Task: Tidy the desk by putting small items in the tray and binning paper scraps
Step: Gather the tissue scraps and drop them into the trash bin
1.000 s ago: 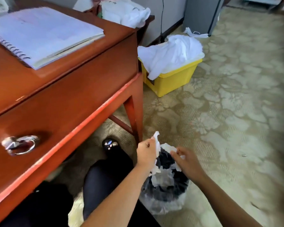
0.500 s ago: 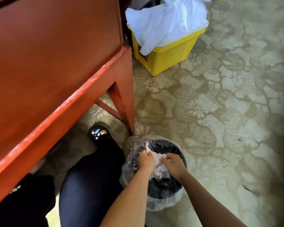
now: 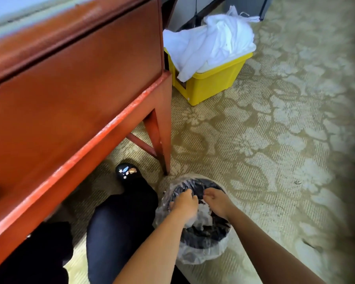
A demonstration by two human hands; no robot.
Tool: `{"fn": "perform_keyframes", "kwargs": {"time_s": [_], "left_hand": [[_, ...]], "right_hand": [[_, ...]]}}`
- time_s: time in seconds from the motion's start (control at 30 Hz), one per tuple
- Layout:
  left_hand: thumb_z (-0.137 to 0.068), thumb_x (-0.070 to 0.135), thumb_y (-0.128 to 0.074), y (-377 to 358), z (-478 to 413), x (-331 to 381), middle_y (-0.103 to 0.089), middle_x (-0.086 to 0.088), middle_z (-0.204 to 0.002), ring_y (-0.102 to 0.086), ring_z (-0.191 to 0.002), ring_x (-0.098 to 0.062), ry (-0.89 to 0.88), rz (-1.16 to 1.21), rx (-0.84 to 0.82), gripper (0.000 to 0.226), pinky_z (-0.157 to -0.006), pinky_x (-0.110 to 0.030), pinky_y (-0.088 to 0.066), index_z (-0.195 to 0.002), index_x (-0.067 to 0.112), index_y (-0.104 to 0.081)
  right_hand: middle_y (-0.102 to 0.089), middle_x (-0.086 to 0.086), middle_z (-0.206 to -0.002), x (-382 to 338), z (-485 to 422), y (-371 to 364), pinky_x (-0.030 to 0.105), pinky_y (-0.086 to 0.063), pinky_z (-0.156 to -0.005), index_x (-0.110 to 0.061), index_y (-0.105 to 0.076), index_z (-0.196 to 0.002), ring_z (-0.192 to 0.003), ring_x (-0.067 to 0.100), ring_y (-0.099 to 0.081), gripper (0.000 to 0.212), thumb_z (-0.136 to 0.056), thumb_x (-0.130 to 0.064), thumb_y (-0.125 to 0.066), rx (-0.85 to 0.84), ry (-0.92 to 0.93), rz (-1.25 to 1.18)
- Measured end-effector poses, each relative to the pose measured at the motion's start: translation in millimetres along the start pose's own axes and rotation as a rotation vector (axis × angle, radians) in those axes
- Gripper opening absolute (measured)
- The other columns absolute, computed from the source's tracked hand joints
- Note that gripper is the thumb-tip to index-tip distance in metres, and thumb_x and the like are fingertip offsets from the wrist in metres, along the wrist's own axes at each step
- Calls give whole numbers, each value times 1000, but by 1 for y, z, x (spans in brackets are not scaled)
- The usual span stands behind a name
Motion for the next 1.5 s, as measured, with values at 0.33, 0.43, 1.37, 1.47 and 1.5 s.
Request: {"fn": "perform_keyframes", "kwargs": {"time_s": [0.33, 0.43, 1.37, 1.47, 1.5], "left_hand": [[-102, 33, -27, 93, 126, 33, -29, -5, -154, -27, -142, -24, -345, -463, 274, 49, -113, -41, -25, -147, 14, -27], [-102, 32, -30, 124, 186, 36, -28, -4, -155, -27, -142, -23, -414, -475, 337, 48, -116, -36, -23, -147, 14, -29], [-96, 47, -39, 352, 465, -213, -22, -4, -156, -18, -145, -23, -5, -166, 1189, 56, -117, -42, -17, -145, 21, -30], [-96, 49, -37, 375, 472, -251, -22, -5, -156, -16, -146, -22, 60, -89, 1319, 57, -118, -41, -16, -145, 20, -29], [-96, 49, -36, 382, 473, -259, -22, -5, -156, -15, -146, -22, 71, -70, 1347, 58, -118, -41, -15, -145, 20, -29]], "right_hand": [[-57, 7, -132, -141, 93, 65, 28, -40, -96, -11, -50, -132, -121, 21, -54, 38, -97, -25, -46, 130, 384, 304], [-52, 7, -138, -176, 126, 74, 34, -41, -103, -15, -48, -134, -127, 22, -49, 41, -96, -29, -48, 142, 433, 421], [-5, 2, -161, -518, 287, -65, 50, -12, -117, -31, -20, -147, -148, 27, -4, 74, -85, -66, -41, 386, 1040, 664], [-6, 2, -161, -543, 271, -65, 52, -12, -116, -33, -20, -146, -148, 27, -4, 80, -80, -73, -40, 452, 1026, 615], [-7, 1, -160, -550, 266, -66, 53, -12, -116, -34, -21, -146, -148, 27, -4, 82, -78, -75, -40, 449, 1019, 605]]}}
Point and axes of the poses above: each hand's wrist, its own z-axis away from the middle knuckle, its own y-axis out of the back of the hand, x = y × z, the point moved 8 cm from there along -z, towards the middle knuckle
